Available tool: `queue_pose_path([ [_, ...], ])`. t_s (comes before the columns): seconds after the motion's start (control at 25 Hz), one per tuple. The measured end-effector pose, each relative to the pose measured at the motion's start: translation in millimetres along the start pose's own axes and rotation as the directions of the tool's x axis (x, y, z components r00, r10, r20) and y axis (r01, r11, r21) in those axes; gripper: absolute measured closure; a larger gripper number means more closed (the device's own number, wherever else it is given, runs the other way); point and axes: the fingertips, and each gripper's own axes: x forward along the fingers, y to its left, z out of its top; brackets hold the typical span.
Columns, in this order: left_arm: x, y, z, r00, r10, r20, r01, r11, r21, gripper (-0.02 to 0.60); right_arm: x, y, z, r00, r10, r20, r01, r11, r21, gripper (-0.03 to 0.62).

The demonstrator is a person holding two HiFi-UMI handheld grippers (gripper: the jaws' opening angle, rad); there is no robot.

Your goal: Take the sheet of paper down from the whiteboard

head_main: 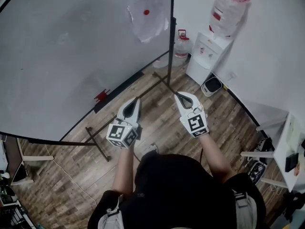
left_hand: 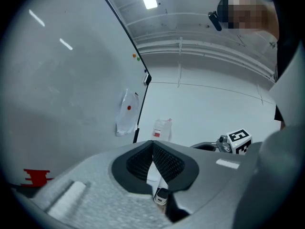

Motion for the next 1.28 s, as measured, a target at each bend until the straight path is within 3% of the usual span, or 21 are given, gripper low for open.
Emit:
queue_pose_path([
  [0.44,-4.0,41.7,-5.0,0.999,-0.014,-0.032,0.015,0.999,0.038,0.571,41.7,23.4,-0.4,1.0,0.016,-0.018,-0.016,1.0,-0.015,0.589],
  [0.8,-14.5,88.0,-7.2,1.0,-0.004,-0.031,0.004,1.0,-0.012,0.571,74.8,44.4,-4.1,0.999,0.007,-0.041,-0.008,1.0,-0.007,0.589],
  [1.28,3.0,117.0,-8.7,0.997,-0.06,-0.048,0.058,0.997,-0.042,0.571,96.2,47.2,-14.3,0.996,-0.033,-0.087,0.035,0.999,0.024,0.589],
])
